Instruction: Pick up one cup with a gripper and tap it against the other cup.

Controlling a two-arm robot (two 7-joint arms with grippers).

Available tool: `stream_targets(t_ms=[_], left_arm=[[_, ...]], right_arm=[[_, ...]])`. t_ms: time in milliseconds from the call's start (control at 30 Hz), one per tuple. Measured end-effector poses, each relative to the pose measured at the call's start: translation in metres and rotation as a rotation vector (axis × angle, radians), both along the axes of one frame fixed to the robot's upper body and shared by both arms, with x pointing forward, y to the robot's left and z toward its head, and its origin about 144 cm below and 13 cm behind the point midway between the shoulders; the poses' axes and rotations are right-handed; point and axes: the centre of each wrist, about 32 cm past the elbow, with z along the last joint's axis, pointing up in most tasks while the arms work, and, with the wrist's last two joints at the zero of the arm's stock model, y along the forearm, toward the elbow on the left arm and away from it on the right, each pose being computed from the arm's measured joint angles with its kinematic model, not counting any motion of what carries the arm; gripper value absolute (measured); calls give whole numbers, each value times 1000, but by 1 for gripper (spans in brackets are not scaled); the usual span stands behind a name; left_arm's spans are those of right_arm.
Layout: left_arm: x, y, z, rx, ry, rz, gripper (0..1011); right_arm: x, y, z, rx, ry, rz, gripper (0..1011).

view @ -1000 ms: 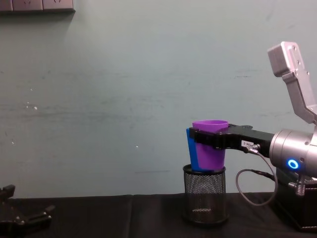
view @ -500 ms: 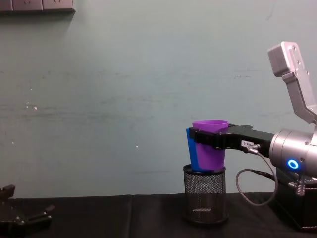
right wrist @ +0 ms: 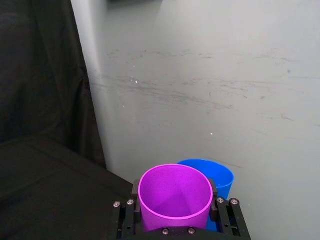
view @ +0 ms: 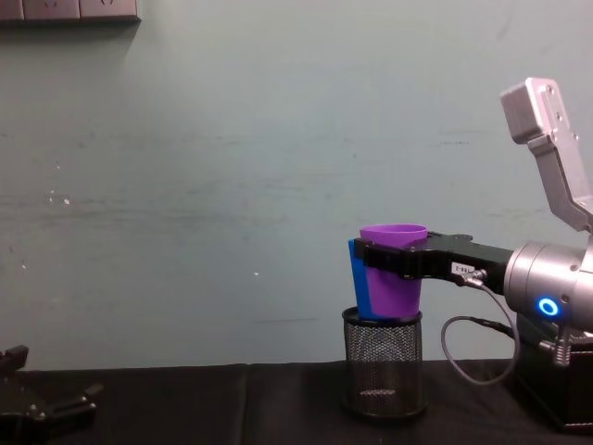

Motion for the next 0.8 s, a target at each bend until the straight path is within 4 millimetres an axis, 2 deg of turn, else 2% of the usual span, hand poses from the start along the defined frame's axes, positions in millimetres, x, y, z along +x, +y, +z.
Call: stream_targets(t_ms=[800], left_arm=[[0,0,0,0,0,0,1000]], right_arm=[[0,0,0,0,0,0,734]])
